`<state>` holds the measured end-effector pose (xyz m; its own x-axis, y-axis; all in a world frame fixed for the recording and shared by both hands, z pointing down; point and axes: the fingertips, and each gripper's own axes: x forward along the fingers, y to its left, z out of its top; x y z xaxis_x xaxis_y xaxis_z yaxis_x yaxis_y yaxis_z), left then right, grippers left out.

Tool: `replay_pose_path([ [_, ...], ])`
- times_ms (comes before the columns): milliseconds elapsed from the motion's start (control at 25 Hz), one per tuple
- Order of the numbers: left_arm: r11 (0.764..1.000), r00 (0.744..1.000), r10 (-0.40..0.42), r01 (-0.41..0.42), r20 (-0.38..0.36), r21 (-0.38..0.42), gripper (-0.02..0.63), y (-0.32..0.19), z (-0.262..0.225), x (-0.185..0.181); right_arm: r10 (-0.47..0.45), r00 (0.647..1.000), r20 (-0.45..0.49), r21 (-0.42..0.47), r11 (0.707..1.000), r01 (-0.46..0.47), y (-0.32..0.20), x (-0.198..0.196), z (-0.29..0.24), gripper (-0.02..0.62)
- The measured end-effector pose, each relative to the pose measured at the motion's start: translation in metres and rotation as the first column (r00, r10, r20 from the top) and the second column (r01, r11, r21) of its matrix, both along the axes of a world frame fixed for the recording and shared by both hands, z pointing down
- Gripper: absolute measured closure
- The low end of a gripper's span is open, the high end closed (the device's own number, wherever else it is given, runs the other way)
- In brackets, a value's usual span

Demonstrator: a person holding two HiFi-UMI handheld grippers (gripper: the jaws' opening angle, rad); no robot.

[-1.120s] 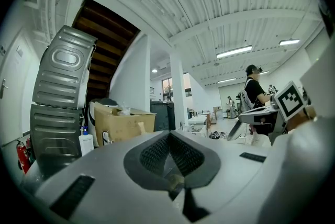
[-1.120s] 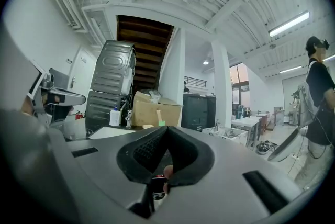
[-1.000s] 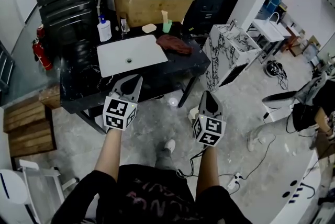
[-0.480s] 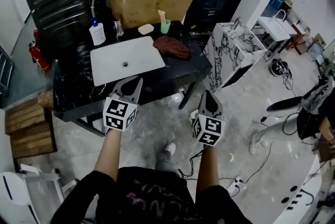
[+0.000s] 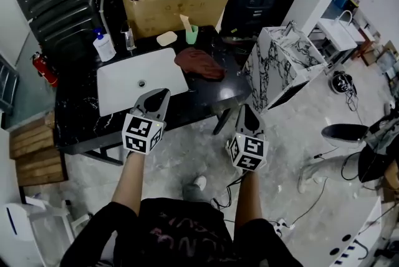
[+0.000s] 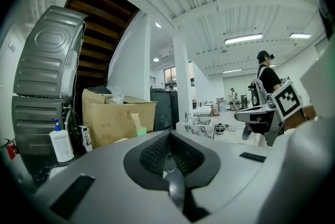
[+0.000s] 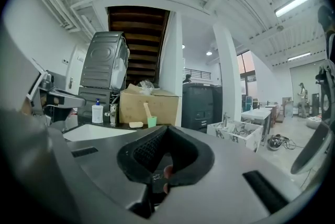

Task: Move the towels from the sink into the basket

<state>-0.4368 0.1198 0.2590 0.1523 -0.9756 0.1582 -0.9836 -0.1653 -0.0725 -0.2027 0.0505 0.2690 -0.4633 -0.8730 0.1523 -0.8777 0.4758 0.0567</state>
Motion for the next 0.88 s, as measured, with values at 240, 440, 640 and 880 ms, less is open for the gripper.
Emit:
replay_pose_path([
  [240,0.999,1.000,-0.027,0.027,-0.003,-0.017,0.600,-0.056,-0.005,0.021,-0.029,1.000,0.009,-0.020,0.999,0.029,-0.062,0.017,-0.002,0.580],
  [440,0.999,0.999,-0.044,0.044,-0.001,-0.022,0.600,-0.084,-0.007,0.035,-0.055,0.998,0.018,-0.023,0.998,0.056,-0.095,0.025,-0.002,0.580],
  [640,0.998,0.998,-0.057,0.057,0.004,-0.020,0.600,-0.101,-0.010,0.042,-0.069,0.997,0.024,-0.025,0.997,0.069,-0.113,0.032,-0.002,0.580],
  [880,0.998,0.998,-0.057,0.057,0.004,-0.008,0.600,-0.118,-0.015,0.044,-0.069,0.997,0.024,-0.019,0.997,0.069,-0.125,0.035,-0.005,0.580],
])
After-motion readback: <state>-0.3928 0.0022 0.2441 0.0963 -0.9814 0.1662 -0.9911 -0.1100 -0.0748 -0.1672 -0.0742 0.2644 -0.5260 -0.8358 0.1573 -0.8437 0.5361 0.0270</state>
